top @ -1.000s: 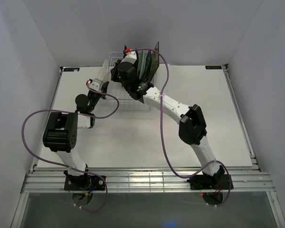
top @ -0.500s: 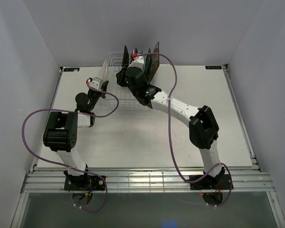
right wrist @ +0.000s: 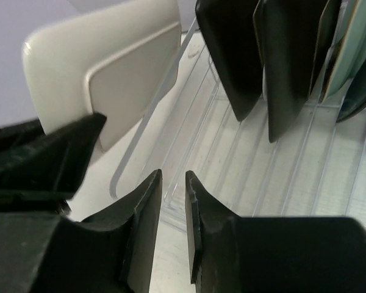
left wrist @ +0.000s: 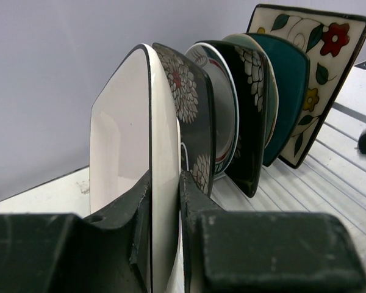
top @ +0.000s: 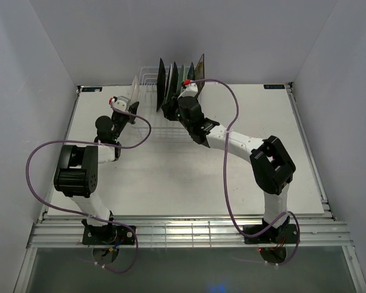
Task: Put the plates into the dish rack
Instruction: Insert the plate into the dish rack.
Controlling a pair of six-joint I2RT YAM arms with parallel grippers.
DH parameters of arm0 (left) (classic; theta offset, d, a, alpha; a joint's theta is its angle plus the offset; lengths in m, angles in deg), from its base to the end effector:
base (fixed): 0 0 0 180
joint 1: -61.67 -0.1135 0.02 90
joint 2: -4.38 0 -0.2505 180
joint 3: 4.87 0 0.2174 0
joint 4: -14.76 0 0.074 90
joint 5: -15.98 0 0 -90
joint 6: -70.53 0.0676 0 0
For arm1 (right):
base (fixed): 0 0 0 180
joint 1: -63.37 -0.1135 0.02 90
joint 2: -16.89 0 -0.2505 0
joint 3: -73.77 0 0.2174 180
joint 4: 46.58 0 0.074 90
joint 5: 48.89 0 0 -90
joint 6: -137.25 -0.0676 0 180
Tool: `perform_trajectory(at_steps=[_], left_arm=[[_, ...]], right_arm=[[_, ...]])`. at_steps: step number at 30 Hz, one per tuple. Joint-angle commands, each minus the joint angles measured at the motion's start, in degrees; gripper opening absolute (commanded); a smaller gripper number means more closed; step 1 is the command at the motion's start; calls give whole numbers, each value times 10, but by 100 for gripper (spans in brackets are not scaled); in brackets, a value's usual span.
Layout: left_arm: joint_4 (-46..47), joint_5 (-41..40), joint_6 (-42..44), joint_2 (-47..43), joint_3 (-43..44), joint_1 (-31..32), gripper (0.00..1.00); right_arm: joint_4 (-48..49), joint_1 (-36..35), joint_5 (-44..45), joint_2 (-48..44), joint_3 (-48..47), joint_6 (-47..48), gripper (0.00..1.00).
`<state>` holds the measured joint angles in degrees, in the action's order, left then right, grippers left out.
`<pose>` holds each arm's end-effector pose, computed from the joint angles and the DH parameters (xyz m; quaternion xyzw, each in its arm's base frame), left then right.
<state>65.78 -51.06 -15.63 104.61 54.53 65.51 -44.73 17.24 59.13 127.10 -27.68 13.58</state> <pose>0.3605 -0.0506 0.2420 0.1944 0.6170 -0.1277 0.7518 0.3330 0.3162 0.2988 0.0230 0.7461 0.3302 0.5777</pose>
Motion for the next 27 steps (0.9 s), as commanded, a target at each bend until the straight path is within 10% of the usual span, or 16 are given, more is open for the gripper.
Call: perform_trajectory(at_steps=[1,27], left_arm=[[276,53,-14,-84,45,8,0],[253,31,-56,-196,49,5,0]], right_arm=[[127,-4,-60,-18,48,30,27],[354,-5,-276,119,24,-31,15]])
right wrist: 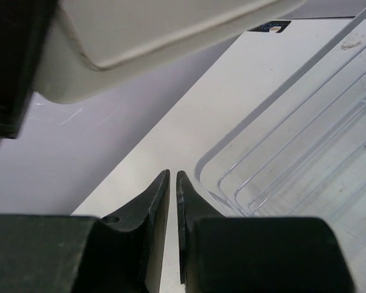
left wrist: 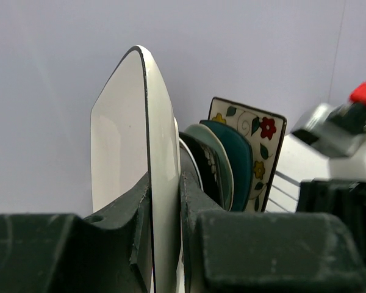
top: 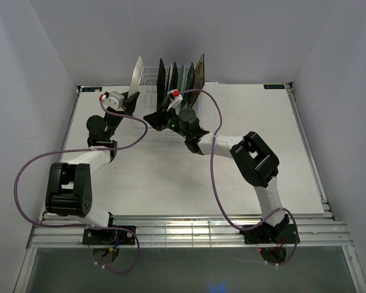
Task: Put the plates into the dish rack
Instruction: Insert the plate into the dish rack.
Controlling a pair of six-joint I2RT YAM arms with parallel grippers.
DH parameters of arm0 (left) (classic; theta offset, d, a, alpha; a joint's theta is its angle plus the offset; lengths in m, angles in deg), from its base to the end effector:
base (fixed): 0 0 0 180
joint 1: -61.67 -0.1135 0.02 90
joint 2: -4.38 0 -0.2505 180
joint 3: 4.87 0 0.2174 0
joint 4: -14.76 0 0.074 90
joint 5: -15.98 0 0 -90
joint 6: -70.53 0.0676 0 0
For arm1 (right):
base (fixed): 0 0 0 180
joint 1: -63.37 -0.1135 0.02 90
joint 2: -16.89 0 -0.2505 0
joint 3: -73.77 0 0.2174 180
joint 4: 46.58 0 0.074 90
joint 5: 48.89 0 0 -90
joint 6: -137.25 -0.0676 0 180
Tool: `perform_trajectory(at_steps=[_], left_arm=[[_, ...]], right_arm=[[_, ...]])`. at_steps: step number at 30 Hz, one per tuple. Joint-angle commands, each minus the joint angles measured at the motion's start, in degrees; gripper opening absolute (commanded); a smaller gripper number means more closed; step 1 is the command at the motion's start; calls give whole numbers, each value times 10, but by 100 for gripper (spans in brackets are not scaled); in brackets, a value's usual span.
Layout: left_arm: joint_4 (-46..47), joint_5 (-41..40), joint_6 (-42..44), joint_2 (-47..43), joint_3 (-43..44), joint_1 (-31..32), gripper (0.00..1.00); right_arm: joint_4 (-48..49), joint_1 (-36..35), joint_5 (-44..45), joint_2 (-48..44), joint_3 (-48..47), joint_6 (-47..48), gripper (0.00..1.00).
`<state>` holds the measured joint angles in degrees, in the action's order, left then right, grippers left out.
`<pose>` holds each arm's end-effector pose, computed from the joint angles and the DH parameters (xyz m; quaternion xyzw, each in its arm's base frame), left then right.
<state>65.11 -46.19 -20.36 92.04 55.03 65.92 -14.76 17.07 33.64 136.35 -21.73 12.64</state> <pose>0.3224 -0.0556 0.3139 0.2158 0.5325 -0.1695 0.8007 0.3264 0.3542 0.2626 -0.1156 0.6472 0.5207 0.5447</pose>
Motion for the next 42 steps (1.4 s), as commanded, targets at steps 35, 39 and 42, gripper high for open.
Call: perform_trajectory(at_steps=[35,39,42], left_arm=[[292,-93,-184,-78,-4,-1,0],[294,-89,-201,-53,10,-1,0],[295,-83,-222,-31,23,-1,0]], right_arm=[[118,-8,31,212,-267,-120,8],[117,-2,43,203,-255,-124,8],[114,1,53,194,-243,-122,8]])
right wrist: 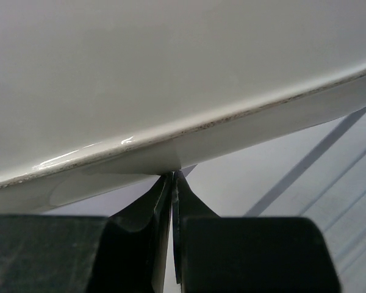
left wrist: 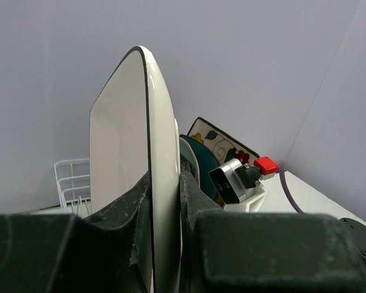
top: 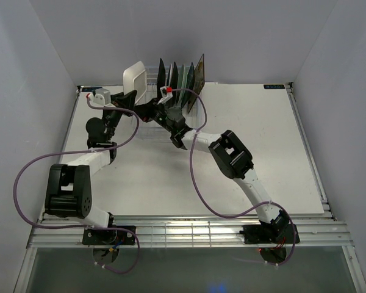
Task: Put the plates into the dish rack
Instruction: Insert the plate into the dish rack.
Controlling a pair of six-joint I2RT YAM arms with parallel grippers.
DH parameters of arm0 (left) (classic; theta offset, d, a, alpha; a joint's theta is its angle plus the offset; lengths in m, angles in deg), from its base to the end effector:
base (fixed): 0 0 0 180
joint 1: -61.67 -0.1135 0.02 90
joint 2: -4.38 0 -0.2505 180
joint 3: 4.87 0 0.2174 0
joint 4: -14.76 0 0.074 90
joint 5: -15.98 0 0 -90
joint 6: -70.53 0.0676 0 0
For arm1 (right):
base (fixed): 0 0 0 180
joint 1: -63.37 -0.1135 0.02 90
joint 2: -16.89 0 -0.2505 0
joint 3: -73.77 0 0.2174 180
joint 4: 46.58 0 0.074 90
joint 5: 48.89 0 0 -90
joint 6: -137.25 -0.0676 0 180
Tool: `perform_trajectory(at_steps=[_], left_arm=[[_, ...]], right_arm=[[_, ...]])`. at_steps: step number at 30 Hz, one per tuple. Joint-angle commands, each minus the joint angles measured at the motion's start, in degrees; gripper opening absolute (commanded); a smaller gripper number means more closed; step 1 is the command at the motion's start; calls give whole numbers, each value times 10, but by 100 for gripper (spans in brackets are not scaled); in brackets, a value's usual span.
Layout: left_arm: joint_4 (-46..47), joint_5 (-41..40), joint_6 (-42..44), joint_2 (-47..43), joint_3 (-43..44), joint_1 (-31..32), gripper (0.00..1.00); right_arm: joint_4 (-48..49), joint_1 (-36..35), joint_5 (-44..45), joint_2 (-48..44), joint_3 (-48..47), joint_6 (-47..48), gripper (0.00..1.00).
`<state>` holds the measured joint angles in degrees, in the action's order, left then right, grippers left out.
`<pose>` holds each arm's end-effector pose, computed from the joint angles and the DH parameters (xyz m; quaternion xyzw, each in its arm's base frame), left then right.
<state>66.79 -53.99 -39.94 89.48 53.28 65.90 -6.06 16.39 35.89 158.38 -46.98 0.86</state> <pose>0.3144 -0.0465 0.3228 0.0706 0.5440 -0.2689 0.7917 0.3723 0.4080 0.2403 -0.0402 0.5744 0.6126 0.5416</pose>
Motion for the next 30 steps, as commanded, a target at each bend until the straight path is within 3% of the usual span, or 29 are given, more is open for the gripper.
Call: perform_trajectory(at_steps=[1,16,30], left_arm=[[278,-3,-28,5,44,-1,0],[278,20,-41,105,116,0,0],[282,23,-70,134,139,-1,0]], right_arm=[[27,8,34,-30,14,-1,8],[24,21,65,-40,37,4,8],[19,35,80,-42,26,10,8]])
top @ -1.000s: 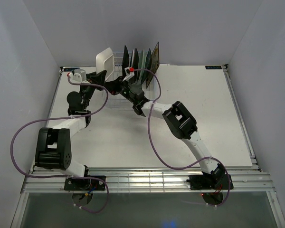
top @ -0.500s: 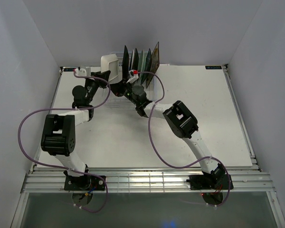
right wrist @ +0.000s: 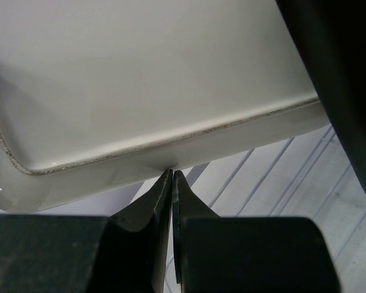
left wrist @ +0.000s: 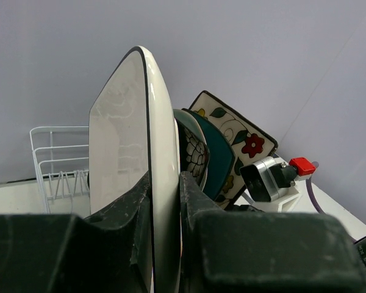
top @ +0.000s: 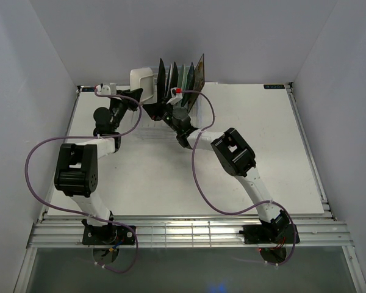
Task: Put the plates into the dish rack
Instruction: Insert the plate into the dish rack.
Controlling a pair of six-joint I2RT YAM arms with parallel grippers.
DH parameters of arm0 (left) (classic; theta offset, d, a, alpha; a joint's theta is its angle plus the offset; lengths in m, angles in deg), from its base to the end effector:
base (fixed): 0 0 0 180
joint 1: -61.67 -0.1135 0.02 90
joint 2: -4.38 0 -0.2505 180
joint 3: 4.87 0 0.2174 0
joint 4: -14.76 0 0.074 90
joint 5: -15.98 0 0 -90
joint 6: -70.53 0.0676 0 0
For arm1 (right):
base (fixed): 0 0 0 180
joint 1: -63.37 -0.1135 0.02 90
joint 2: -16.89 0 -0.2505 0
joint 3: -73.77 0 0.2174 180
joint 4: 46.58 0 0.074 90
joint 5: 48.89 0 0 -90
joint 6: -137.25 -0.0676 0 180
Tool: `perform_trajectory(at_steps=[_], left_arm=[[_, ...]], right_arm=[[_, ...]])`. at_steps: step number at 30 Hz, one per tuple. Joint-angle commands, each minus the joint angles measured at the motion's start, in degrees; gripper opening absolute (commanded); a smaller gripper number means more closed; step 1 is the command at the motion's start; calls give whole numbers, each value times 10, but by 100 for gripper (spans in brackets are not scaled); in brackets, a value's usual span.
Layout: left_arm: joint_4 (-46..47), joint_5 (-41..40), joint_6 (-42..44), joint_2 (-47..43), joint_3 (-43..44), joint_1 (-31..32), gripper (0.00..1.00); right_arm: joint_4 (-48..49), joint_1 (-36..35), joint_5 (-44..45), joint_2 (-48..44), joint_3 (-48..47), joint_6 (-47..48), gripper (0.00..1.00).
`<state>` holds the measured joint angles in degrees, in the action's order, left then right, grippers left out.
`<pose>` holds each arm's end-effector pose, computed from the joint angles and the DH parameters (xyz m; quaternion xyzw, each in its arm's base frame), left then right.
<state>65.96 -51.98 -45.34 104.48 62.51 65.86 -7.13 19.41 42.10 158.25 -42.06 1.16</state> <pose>0.3736 -0.0528 0.2859 0.0445 0.5926 -0.3144 0.7403 0.3962 0.3804 0.2103 0.0183 0.6160 0.5534 0.5604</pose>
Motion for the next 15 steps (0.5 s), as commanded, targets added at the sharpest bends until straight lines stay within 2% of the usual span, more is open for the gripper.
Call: perform_trajectory(at_steps=[1,15], left_arm=[[290,5,-17,-13,51,-1,0],[290,16,-29,33,98,0,0]], right_arm=[[30,5,18,-40,-24,8,8],[25,5,28,-34,-50,20,8]])
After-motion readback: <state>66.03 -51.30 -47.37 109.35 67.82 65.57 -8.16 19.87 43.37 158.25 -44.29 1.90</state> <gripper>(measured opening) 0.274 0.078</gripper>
